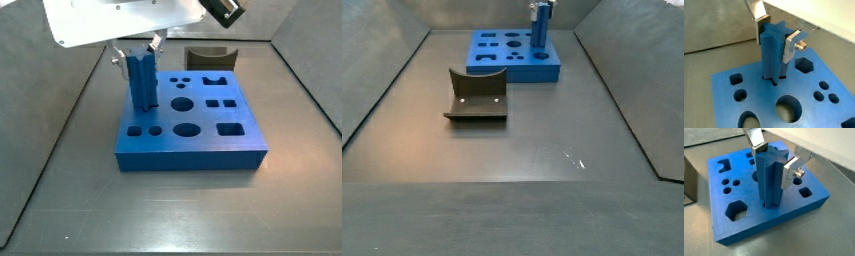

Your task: Insert the star object.

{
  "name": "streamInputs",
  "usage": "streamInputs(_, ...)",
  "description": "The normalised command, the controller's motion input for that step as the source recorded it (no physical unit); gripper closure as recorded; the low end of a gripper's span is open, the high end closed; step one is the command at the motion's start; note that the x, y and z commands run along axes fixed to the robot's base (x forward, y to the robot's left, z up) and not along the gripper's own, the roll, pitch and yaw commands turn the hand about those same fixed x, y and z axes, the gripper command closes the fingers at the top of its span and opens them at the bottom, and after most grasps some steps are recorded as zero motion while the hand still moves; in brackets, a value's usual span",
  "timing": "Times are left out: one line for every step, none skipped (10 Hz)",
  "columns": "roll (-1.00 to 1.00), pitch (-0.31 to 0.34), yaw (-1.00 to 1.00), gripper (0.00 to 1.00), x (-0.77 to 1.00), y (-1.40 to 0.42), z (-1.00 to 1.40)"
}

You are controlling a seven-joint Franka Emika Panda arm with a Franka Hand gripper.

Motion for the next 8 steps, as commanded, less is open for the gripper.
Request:
streamInputs(-0.02, -0.073, -0.66, 1.0, 0.0, -0.17, -0.49)
streamInputs(0.0, -0.067, -0.59, 1.0, 0.0, -0.13, -0.55)
streamInputs(0.0, -0.053, -0.52, 1.0, 0.0, -0.07, -0.56)
streamInputs(0.0, -0.049, -0.45, 1.0, 0.0, -0.03, -0.56)
streamInputs(0.0, -0.037, -0.4, 1.0, 0.0, 0.0, -0.59)
streamInputs(0.01, -0.034, -0.38, 1.0, 0.0, 0.0, -0.59)
streamInputs(0.04, -0.027, -0.35, 1.0, 0.0, 0.0, -0.63)
streamInputs(0.07, -0.023, -0.31, 1.0, 0.0, 0.0, -0.65)
